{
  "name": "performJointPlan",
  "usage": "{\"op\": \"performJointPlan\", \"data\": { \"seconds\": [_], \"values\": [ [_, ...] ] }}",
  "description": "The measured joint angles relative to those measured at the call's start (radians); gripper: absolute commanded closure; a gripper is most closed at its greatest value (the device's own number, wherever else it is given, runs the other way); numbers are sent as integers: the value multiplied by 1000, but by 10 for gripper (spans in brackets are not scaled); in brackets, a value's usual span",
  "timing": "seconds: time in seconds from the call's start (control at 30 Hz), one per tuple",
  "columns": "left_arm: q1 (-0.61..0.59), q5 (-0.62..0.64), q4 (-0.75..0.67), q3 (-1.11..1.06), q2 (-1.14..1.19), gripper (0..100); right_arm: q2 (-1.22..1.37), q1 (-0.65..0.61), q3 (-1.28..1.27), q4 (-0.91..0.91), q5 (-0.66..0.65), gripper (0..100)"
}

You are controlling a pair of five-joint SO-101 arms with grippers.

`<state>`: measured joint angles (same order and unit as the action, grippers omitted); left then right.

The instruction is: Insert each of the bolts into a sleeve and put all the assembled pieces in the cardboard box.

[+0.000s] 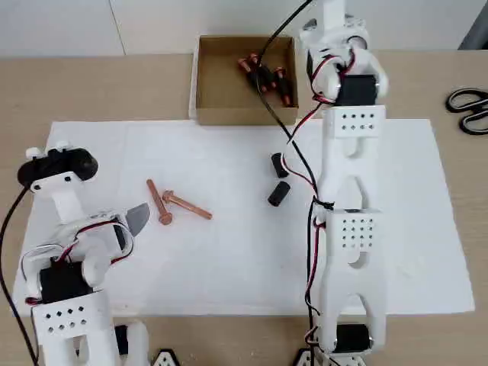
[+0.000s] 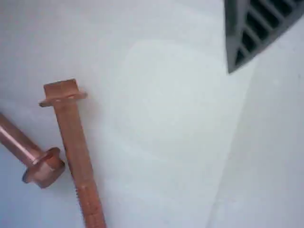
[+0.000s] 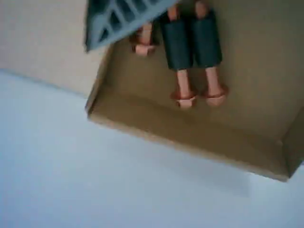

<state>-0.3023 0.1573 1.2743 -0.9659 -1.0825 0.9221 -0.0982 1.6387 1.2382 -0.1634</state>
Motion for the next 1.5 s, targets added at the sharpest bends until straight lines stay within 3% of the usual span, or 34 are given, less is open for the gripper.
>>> {"op": "performJointPlan", "data": {
  "seconds": [0.33, 0.53, 0.83, 1.03, 1.5],
  "values": [
    [-6, -20, 0, 0, 0, 683, -387, 2, 11, 410, 0, 840],
    [-6, -95, 69, 18, 0, 683, -542, 43, 11, 442, 0, 841],
    [-6, -103, 140, 112, 0, 683, -744, 97, -52, 453, 0, 841],
    [-6, -103, 158, 132, 0, 683, -974, 147, -382, 453, 0, 841],
    [-6, -103, 189, 192, 0, 683, -1567, 149, -1542, 388, 0, 840]
  ]
}}
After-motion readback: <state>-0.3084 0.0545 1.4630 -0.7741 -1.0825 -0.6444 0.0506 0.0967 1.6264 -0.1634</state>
